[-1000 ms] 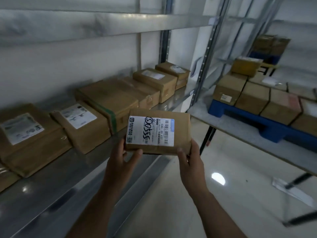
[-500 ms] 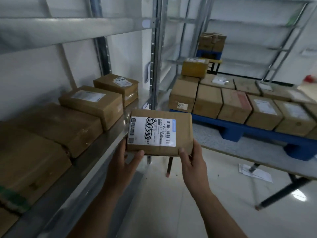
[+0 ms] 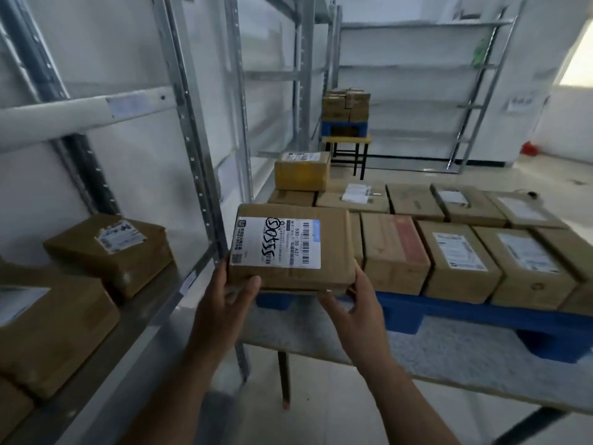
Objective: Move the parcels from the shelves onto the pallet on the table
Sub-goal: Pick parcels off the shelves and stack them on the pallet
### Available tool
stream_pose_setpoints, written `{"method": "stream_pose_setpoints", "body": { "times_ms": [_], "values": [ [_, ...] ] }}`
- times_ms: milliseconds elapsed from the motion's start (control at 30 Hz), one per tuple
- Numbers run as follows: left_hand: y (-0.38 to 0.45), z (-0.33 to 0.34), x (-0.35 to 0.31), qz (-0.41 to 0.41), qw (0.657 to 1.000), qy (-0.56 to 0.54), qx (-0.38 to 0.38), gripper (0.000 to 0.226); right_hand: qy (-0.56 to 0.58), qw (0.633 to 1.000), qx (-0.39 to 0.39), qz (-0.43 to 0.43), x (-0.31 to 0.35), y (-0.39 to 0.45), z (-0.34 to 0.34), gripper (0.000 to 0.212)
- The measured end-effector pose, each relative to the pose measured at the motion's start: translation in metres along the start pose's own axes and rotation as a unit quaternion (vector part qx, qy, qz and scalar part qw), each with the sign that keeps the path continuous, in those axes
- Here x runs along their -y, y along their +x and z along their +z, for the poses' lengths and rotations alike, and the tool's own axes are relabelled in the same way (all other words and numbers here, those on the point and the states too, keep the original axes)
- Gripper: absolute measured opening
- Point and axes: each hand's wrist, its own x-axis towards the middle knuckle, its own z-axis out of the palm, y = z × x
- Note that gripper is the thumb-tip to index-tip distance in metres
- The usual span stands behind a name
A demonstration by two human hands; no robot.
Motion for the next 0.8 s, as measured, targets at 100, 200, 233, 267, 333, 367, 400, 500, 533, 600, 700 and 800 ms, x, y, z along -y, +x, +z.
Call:
{"method": "stream_pose_setpoints", "body": {
  "times_ms": [100, 200, 233, 267, 333, 367, 400, 500, 533, 600, 700, 800],
  "values": [
    [0.031, 0.022, -0.006, 0.009, 1.0, -0.006, 0.004, 0.072, -0.03, 1.0, -0.001, 0.002, -0.019, 0.043, -0.009, 0.056],
    [0.064, 0.035, 0.0, -0.005, 1.0, 0.012, 0.015, 0.074, -0.04, 0.999, -0.006, 0.003, -0.029, 0.083, -0.01, 0.057],
    [0.076, 0.037, 0.003, -0.013, 1.0, 0.011, 0.013, 0.072, -0.04, 0.999, -0.003, -0.003, -0.029, 0.095, -0.009, 0.054],
    [0.092, 0.039, 0.007, -0.024, 1.0, 0.014, 0.012, 0.066, -0.046, 0.999, 0.0, -0.009, -0.028, 0.109, -0.007, 0.052],
    [0.118, 0.043, 0.008, -0.03, 0.999, 0.026, 0.014, 0.05, -0.061, 0.998, 0.001, -0.015, -0.028, 0.135, -0.005, 0.043],
    [0.134, 0.046, 0.009, -0.023, 0.999, 0.03, 0.014, 0.043, -0.072, 0.997, -0.002, -0.017, -0.031, 0.15, -0.002, 0.038],
    [0.149, 0.048, 0.01, -0.015, 0.999, 0.037, 0.011, 0.039, -0.086, 0.996, -0.006, -0.018, -0.034, 0.165, 0.002, 0.036],
    [0.197, 0.054, 0.01, -0.001, 0.998, 0.065, 0.007, 0.04, -0.103, 0.995, -0.012, -0.011, -0.036, 0.206, 0.014, 0.038],
    [0.213, 0.055, 0.011, 0.0, 0.997, 0.074, 0.005, 0.04, -0.11, 0.994, -0.017, -0.011, -0.035, 0.22, 0.018, 0.039],
    [0.245, 0.058, 0.013, 0.0, 0.996, 0.09, 0.008, 0.042, -0.116, 0.993, -0.023, -0.008, -0.035, 0.246, 0.027, 0.04],
    [0.287, 0.062, 0.018, 0.005, 0.993, 0.112, 0.02, 0.042, -0.129, 0.991, -0.021, 0.01, -0.042, 0.282, 0.041, 0.041],
    [0.322, 0.067, 0.029, -0.004, 0.992, 0.119, 0.037, 0.042, -0.138, 0.99, -0.026, 0.025, -0.054, 0.311, 0.053, 0.041]
  ]
}}
